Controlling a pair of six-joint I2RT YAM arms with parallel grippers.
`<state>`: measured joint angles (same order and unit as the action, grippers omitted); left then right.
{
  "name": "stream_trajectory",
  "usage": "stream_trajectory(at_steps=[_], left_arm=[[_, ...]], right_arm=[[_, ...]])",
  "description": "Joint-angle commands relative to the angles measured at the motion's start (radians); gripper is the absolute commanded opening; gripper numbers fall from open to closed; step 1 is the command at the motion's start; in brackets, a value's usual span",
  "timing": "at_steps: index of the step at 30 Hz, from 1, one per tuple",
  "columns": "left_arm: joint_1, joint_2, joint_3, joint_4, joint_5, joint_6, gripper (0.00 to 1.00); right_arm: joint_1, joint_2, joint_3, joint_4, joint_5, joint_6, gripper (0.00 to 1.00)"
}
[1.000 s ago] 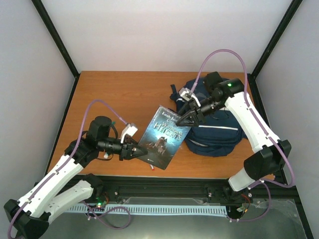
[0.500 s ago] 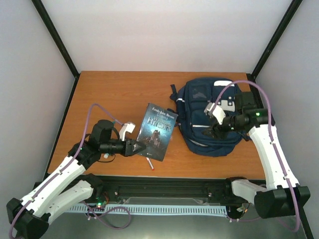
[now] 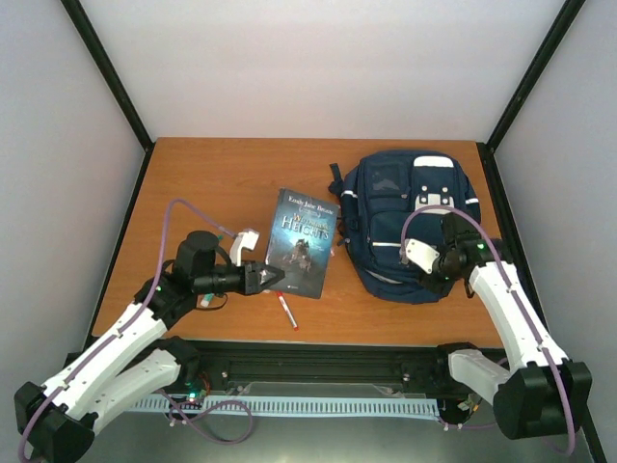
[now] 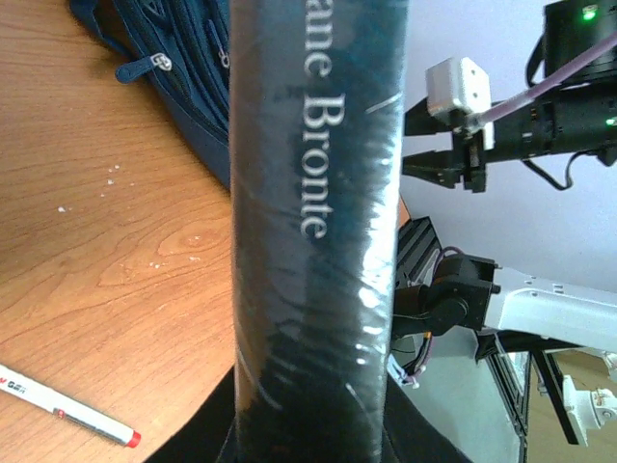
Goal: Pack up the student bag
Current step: Place the book in the student bag.
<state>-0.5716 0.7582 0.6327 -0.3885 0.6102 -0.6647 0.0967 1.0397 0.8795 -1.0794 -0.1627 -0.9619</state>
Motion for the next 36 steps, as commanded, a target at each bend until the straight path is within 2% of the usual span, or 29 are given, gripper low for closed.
stream_trajectory(at_steps=[1, 17, 20, 22, 24, 25, 30, 36], left_arm=[[0.001, -0.054, 0.012, 0.159, 0.028, -0.017, 0.01], [0.001, -0.071, -0.008, 0.142, 0.013, -0.02, 0.01], [0.001, -0.066, -0.012, 0.144, 0.01, -0.02, 0.01], [0.001, -0.06, -0.018, 0.154, 0.011, -0.024, 0.01], [0.001, -0.055, -0.033, 0.174, 0.016, -0.04, 0.01], [0.001, -0.054, -0.041, 0.189, 0.017, -0.048, 0.01], [0.001, -0.029, -0.07, 0.256, 0.037, -0.088, 0.01], [-0.004, 0.042, -0.083, 0.381, 0.119, -0.156, 0.01]], right_arm=[[-0.004, 0.034, -0.058, 0.095, 0.096, -0.067, 0.4], [-0.005, 0.181, -0.137, 0.27, 0.151, -0.08, 0.4], [-0.005, 0.195, -0.139, 0.297, 0.159, -0.074, 0.34], [-0.005, 0.201, -0.128, 0.314, 0.16, -0.055, 0.2], [-0.005, 0.197, -0.092, 0.303, 0.153, -0.039, 0.06], [-0.005, 0.187, -0.065, 0.293, 0.149, -0.03, 0.03], [-0.005, 0.099, 0.114, 0.233, 0.106, 0.025, 0.03], [-0.004, 0.099, 0.319, 0.195, 0.081, 0.123, 0.03]])
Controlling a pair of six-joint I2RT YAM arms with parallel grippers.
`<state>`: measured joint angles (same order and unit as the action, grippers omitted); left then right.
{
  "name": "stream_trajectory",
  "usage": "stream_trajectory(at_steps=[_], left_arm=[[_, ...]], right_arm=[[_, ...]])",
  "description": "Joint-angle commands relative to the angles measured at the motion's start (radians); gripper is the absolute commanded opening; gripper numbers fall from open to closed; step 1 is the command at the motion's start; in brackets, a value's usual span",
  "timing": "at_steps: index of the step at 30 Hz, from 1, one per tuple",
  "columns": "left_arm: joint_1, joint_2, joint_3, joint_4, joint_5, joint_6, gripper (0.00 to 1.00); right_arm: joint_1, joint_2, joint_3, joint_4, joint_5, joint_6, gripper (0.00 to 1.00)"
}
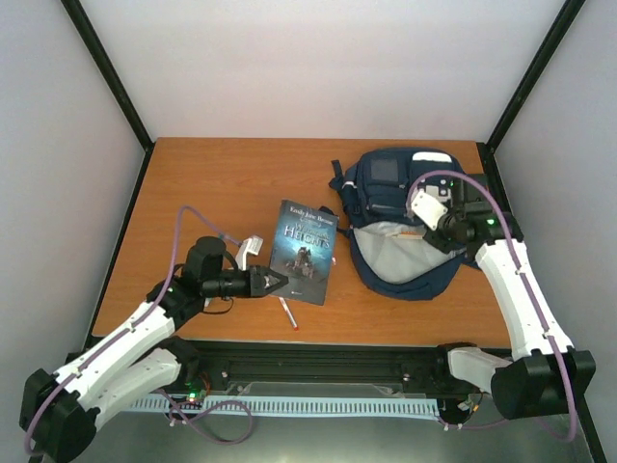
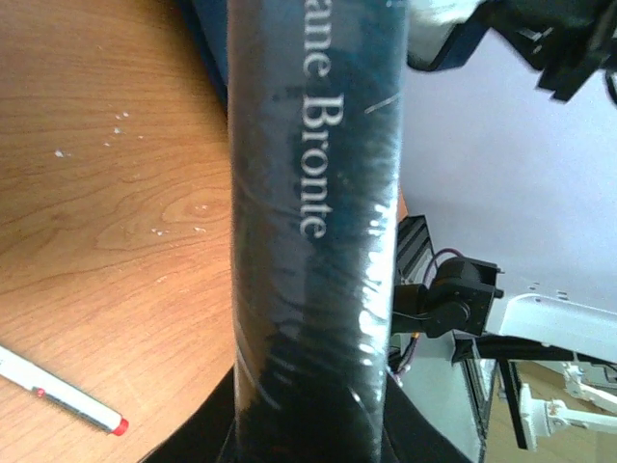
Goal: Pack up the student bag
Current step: Place the book in the student bag.
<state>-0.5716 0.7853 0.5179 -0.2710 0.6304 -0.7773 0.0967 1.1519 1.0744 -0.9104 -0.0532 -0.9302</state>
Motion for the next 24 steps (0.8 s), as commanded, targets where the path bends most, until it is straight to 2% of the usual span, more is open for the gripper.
stream_trajectory(at_steps=[1, 6, 10, 14, 19, 24], left_arm=[[-0.011, 0.029, 0.038, 0.275, 0.104, -0.047, 0.01], [-0.088, 0.13, 0.14, 0.272, 0.145, -0.031, 0.01], [-0.237, 0.249, 0.243, 0.253, 0.139, -0.005, 0.01], [-0.357, 0.348, 0.304, 0.302, 0.098, -0.019, 0.01], [-0.413, 0.481, 0.324, 0.494, 0.058, -0.141, 0.01], [-0.421, 0.6, 0.371, 0.519, -0.006, -0.161, 0.01]], right_arm=[[-0.005, -0.006, 0.155, 0.027, -0.03, 0.106, 0.03], [-0.005, 0.061, 0.275, 0.06, -0.008, 0.186, 0.03], [0.003, 0.11, 0.356, 0.062, -0.041, 0.266, 0.03], [0.028, 0.12, 0.41, 0.065, -0.067, 0.308, 0.03], [0.05, 0.112, 0.439, 0.045, -0.08, 0.338, 0.03], [0.058, 0.072, 0.433, 0.013, -0.112, 0.353, 0.03]])
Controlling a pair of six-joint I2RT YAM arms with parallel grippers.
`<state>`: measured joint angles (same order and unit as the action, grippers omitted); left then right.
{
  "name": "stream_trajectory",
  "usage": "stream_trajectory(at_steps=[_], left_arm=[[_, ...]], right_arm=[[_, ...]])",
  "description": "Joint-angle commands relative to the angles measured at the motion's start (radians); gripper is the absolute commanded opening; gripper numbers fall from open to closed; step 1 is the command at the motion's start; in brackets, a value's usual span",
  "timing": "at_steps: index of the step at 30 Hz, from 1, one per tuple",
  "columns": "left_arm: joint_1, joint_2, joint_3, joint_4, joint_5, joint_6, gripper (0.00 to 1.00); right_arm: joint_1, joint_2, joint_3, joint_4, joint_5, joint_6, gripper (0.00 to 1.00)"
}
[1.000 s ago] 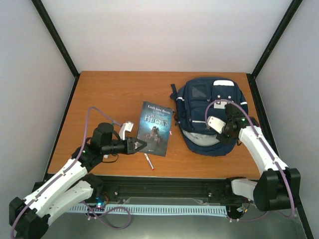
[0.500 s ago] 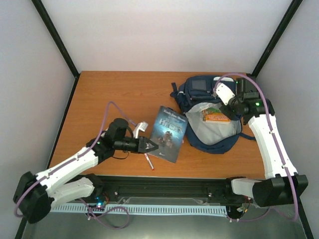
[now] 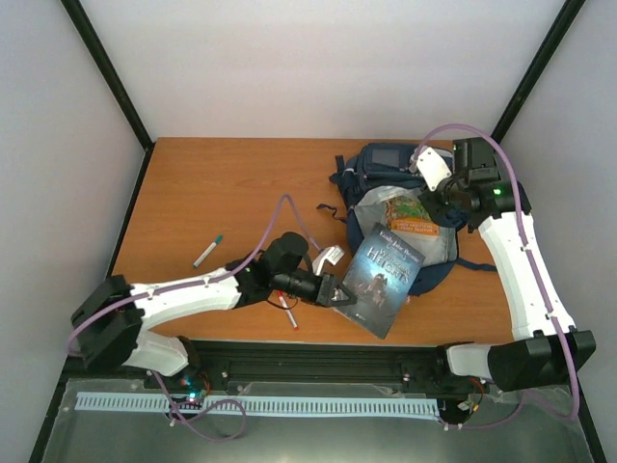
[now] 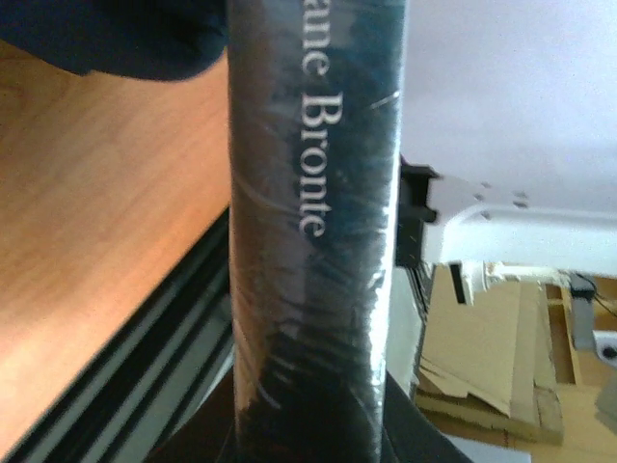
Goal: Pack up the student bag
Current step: Place the book in the student bag.
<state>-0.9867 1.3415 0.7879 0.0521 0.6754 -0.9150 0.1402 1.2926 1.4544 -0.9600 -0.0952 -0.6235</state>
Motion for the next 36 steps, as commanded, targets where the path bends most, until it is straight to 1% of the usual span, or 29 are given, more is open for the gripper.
stream_trajectory(at_steps=[1, 4, 8, 11, 17, 22, 28, 36], left_arm=[[-0.006, 0.066, 0.115, 0.192, -0.058, -0.016, 0.01], [-0.005, 0.144, 0.169, 0.219, -0.044, -0.023, 0.01], [-0.006, 0.242, 0.221, 0.317, -0.006, -0.07, 0.01], [-0.006, 0.305, 0.262, 0.373, -0.004, -0.103, 0.01], [0.008, 0.373, 0.331, 0.347, -0.051, -0.11, 0.01], [0.036, 0.421, 0.332, 0.358, -0.096, -0.168, 0.01], [0.048, 0.5, 0.33, 0.419, -0.14, -0.238, 0.01], [0.087, 0.628, 0.442, 0.495, -0.133, -0.254, 0.01]], right_arm=[[0.015, -0.082, 0.044, 0.059, -0.079, 0.049, 0.03], [0.018, -0.119, 0.015, 0.052, -0.103, 0.053, 0.03], [0.019, -0.147, -0.011, 0.037, -0.128, 0.054, 0.03], [0.019, -0.158, -0.024, 0.03, -0.143, 0.057, 0.03], [0.02, -0.173, -0.022, 0.021, -0.165, 0.061, 0.03], [0.021, -0.18, -0.009, 0.017, -0.171, 0.066, 0.03], [0.021, -0.193, -0.028, 0.021, -0.201, 0.089, 0.03], [0.025, -0.21, -0.054, 0.011, -0.271, 0.071, 0.03]])
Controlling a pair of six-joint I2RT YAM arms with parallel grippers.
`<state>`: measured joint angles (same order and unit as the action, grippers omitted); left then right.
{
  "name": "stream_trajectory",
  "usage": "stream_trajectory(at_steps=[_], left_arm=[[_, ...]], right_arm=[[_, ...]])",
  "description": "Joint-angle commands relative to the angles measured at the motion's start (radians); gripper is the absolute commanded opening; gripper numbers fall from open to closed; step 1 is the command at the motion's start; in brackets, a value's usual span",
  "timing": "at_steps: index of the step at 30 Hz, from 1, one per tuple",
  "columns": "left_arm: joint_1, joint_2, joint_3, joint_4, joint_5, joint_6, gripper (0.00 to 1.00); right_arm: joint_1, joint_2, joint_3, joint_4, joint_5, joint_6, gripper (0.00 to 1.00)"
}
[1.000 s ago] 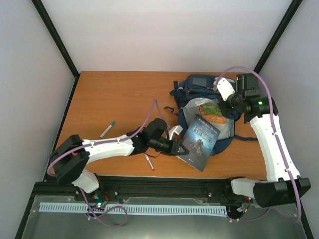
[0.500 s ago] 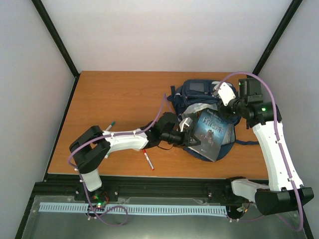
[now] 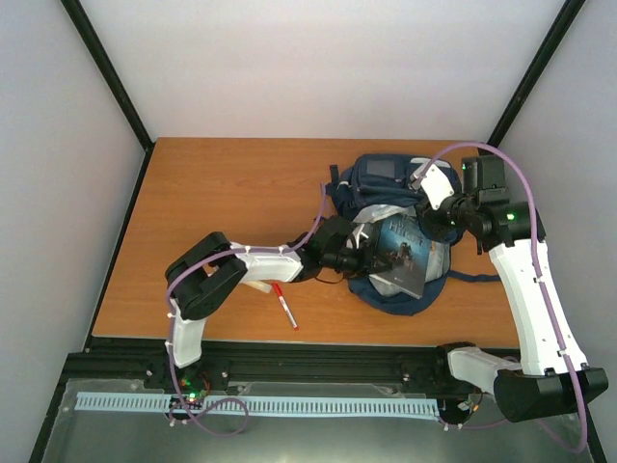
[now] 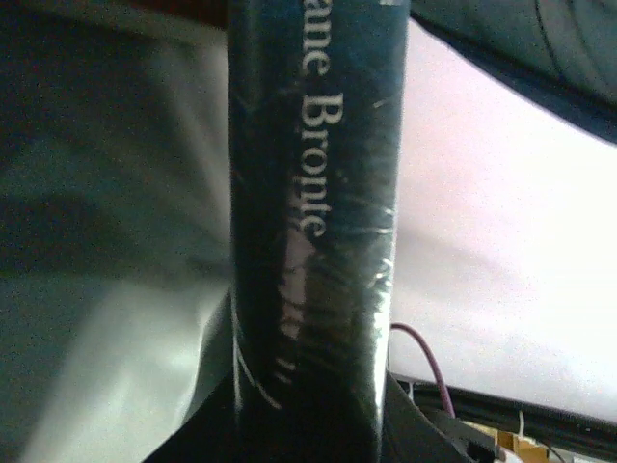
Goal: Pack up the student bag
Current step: Place the book in the student bag.
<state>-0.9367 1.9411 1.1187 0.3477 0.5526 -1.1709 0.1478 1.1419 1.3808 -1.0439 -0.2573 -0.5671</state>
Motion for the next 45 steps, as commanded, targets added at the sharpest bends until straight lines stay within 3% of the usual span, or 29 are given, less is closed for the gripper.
stream_trajectory(at_steps=[1, 9, 16, 21, 25, 29, 39, 41, 45], left_arm=[[0.045, 0.044, 0.128, 0.212, -0.002, -0.008, 0.01], [0.09, 0.166, 0.27, 0.225, 0.016, -0.052, 0.01], [0.096, 0.248, 0.344, 0.387, 0.11, -0.16, 0.01], [0.097, 0.253, 0.434, 0.186, 0.14, -0.029, 0.01], [0.095, 0.352, 0.535, 0.188, 0.218, -0.08, 0.01], [0.092, 0.39, 0.544, 0.187, 0.215, -0.084, 0.01], [0.092, 0.361, 0.546, -0.084, 0.149, 0.067, 0.01], [0.092, 0.345, 0.54, -0.13, 0.152, 0.075, 0.04], [0.091, 0.263, 0.477, -0.178, 0.117, 0.095, 0.3]], right_arm=[[0.018, -0.06, 0.016, 0.092, -0.114, 0.01, 0.03], [0.019, -0.073, -0.003, 0.09, -0.132, 0.006, 0.03], [0.019, -0.077, -0.009, 0.091, -0.12, -0.017, 0.03], [0.019, -0.078, -0.01, 0.094, -0.112, -0.03, 0.03], [0.019, -0.076, -0.013, 0.09, -0.115, -0.035, 0.03], [0.019, -0.082, -0.032, 0.101, -0.117, -0.038, 0.03], [0.019, -0.089, -0.087, 0.132, -0.111, -0.033, 0.03], [0.019, -0.095, -0.097, 0.14, -0.1, -0.031, 0.03], [0.019, -0.106, -0.128, 0.175, -0.053, -0.007, 0.03]])
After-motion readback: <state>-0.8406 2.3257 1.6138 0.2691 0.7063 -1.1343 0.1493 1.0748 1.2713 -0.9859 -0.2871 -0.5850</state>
